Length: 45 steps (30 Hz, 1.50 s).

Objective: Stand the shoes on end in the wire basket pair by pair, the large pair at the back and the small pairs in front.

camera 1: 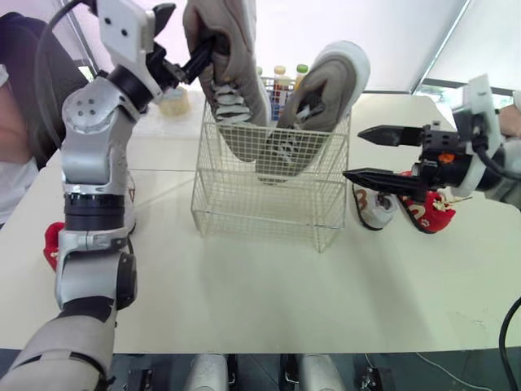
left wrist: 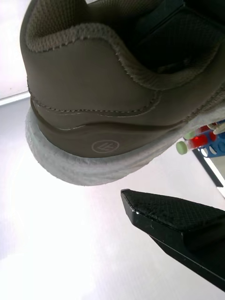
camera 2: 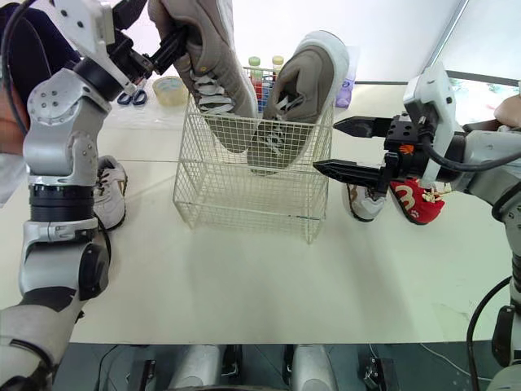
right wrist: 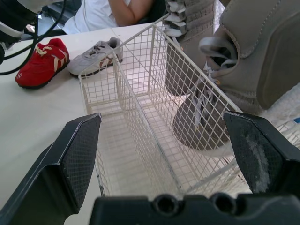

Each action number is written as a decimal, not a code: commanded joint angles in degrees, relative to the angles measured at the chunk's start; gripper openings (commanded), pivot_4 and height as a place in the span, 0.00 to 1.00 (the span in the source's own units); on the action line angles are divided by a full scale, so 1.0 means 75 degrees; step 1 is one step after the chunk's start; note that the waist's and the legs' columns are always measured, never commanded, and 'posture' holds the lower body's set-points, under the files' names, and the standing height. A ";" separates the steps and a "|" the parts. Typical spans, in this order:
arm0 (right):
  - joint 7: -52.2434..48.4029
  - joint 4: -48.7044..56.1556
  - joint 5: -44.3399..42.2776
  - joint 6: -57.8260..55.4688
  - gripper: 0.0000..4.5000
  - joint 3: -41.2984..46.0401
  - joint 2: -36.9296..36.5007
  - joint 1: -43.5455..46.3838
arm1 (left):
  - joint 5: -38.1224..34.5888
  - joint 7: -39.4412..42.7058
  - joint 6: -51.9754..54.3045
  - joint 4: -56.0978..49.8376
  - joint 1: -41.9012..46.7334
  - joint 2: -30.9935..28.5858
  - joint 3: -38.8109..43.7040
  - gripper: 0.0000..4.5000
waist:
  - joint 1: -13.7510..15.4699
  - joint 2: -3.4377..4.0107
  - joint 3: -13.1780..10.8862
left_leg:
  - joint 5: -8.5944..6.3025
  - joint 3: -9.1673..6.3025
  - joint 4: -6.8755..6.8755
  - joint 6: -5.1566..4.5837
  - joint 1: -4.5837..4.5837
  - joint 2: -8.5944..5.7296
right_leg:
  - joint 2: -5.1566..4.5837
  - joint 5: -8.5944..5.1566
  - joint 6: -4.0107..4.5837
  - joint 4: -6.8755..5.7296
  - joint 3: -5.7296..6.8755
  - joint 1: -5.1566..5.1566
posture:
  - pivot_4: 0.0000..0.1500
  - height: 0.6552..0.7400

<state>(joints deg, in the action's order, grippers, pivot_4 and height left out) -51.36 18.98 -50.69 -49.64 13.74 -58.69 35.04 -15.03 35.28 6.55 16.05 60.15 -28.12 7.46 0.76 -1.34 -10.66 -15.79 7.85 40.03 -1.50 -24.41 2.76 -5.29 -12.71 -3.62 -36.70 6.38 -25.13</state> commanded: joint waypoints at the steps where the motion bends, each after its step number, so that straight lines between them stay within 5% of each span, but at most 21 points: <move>1: 0.0094 0.0185 0.0019 0.0139 1.00 0.0268 0.0043 0.0023 | 0.0036 0.0331 -0.0358 0.0060 0.0261 0.0056 -0.0182 0.48 | -0.0001 0.0000 0.0000 | 0.0000 0.0000 0.0000 0.0000 0.0000 0.0000 | 0.0000 0.0000 0.0000 0.0000 0.0000 0.0000 | 1.00 1.00; 4: 0.0173 0.0245 -0.0006 0.0143 1.00 0.0294 0.0102 -0.0041 | -0.0018 0.0794 -0.0153 0.0041 0.0318 0.0043 -0.0433 0.16 | 0.0003 0.0000 0.0000 | 0.0001 -0.0001 0.0000 0.0001 -0.0001 0.0000 | 0.0001 0.0000 0.0000 -0.0001 0.0001 -0.0001 | 1.00 1.00; 10: 0.0325 0.0365 -0.0036 0.0131 1.00 0.0333 0.0241 -0.0137 | 0.0252 0.0833 0.0599 0.0065 0.0246 -0.0007 -0.0762 0.16 | 0.0004 0.0000 0.0000 | 0.0000 -0.0002 0.0000 0.0001 0.0000 -0.0001 | 0.0001 0.0000 0.0000 -0.0001 0.0001 0.0002 | 1.00 1.00; 21: 0.0369 0.0285 0.0032 0.0238 1.00 0.0289 0.0326 -0.0088 | 0.0201 -0.1153 0.2582 -0.1714 -0.1444 0.0613 -0.0279 0.16 | 0.0009 0.0031 0.0019 | -0.0020 -0.0014 -0.0001 -0.0034 0.0049 0.0000 | -0.0001 -0.0002 0.0000 -0.0002 -0.0001 0.0051 | 1.00 1.00; 31: 0.0253 0.0047 0.0233 0.0445 1.00 -0.0008 0.0574 0.0224 | 0.0808 -0.1670 0.2388 -0.1522 -0.1018 0.0929 -0.0825 0.16 | 0.0027 0.0040 0.0025 | -0.0025 -0.0019 0.0000 -0.0042 0.0059 -0.0003 | -0.0002 -0.0003 0.0002 0.0002 0.0001 0.0063 | 1.00 1.00; 34: 0.0252 0.0042 0.0235 0.0434 1.00 0.0007 0.0579 0.0232 | 0.0867 -0.1783 0.2852 -0.1897 -0.1185 0.0848 -0.0816 0.35 | 0.0035 0.0040 0.0025 | -0.0026 -0.0020 -0.0001 -0.0043 0.0058 -0.0005 | -0.0006 -0.0003 0.0002 0.0002 0.0003 0.0063 | 1.00 1.00; 38: 0.0266 0.0038 0.0249 0.0423 1.00 0.0006 0.0609 0.0235 | 0.0729 -0.1957 0.3548 -0.2635 -0.1253 0.0724 -0.0582 0.79 | 0.0017 0.0039 0.0025 | -0.0026 -0.0019 -0.0001 -0.0043 0.0056 -0.0005 | -0.0007 -0.0003 0.0002 0.0003 0.0003 0.0062 | 1.00 1.00; 45: 0.0179 -0.0154 0.0323 0.0410 1.00 0.0000 0.0579 0.0281 | -0.0809 -0.1003 0.6044 -0.4411 -0.1305 -0.0640 0.0494 0.79 | -0.0042 0.0040 0.0022 | -0.0017 -0.0018 -0.0003 -0.0026 0.0028 -0.0002 | -0.0005 -0.0002 0.0001 0.0005 0.0003 0.0031 | 1.00 1.00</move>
<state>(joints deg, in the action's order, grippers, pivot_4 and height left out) -49.64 18.10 -48.42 -47.36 12.12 -53.96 36.20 -17.46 25.24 48.03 -12.21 50.15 -30.70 8.13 0.44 -1.05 -10.50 -15.82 7.74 39.99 -1.53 -24.23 2.76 -5.31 -12.73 -3.61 -36.69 6.39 -24.95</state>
